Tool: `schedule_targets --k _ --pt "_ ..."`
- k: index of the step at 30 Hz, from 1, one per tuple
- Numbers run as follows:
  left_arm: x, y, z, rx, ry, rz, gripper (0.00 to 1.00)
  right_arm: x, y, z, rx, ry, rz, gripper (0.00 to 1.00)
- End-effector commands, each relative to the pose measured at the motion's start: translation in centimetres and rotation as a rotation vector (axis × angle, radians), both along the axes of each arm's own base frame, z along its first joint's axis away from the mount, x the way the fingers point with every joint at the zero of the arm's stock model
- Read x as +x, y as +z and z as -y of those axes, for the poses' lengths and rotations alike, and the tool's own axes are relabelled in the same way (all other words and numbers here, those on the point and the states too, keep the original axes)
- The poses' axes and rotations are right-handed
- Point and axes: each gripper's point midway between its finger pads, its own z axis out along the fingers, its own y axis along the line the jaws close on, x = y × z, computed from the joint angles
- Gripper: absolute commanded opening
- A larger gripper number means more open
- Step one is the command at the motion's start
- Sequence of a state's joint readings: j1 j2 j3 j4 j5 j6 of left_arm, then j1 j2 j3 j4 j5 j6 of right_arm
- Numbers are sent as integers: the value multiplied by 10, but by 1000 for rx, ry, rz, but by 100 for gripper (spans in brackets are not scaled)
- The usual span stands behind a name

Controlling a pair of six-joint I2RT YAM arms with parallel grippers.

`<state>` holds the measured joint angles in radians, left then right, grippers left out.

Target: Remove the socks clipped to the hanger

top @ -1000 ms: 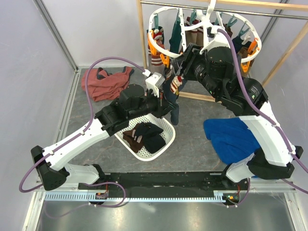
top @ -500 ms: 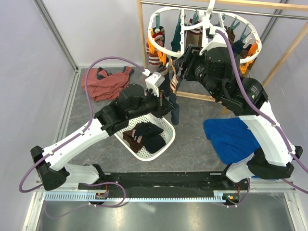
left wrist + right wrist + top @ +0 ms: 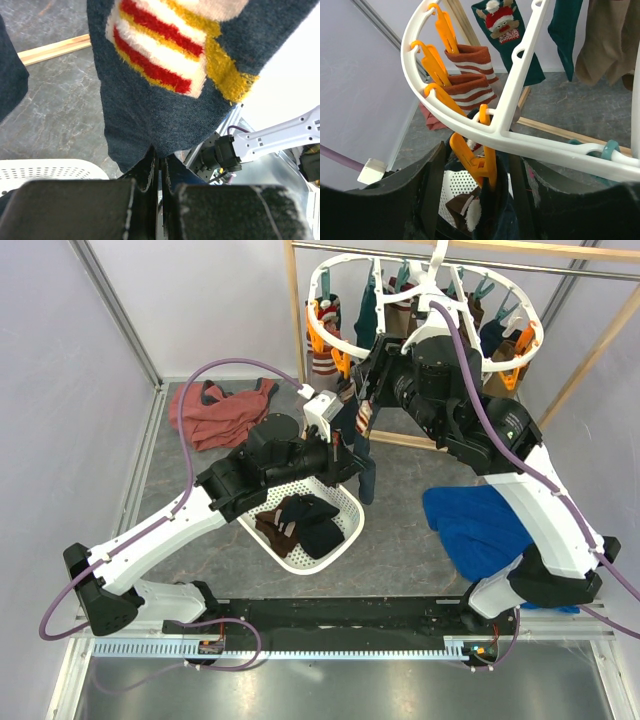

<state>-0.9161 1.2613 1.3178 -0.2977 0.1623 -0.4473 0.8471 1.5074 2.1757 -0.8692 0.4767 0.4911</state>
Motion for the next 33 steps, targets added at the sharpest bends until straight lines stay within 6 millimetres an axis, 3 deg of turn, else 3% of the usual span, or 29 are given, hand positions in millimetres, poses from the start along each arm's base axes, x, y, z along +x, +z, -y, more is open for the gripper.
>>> schedule_targets --k 1,5,8,9,12,22,28,33 --pt "-9 27 5 -69 -39 -2 2 5 20 9 10 -42 60 59" --pt "-10 28 4 -72 -40 -3 2 6 19 14 5 -74 62 51" --pt "-10 27 4 -69 -39 -11 2 6 19 16 -1 -83 64 38" --pt "-10 26 4 -68 -41 -12 2 5 21 17 4 -86 67 25" --pt "-9 22 3 -57 -31 -18 2 5 20 20 2 -95 69 1" --pt "1 0 -12 4 63 -48 2 3 18 22 38 -104 65 0" --pt "13 -17 -41 48 196 -94 2 -1 17 25 64 -103 56 0" --pt "25 -53 -80 117 367 -197 2 -6 14 26 91 -92 54 0"
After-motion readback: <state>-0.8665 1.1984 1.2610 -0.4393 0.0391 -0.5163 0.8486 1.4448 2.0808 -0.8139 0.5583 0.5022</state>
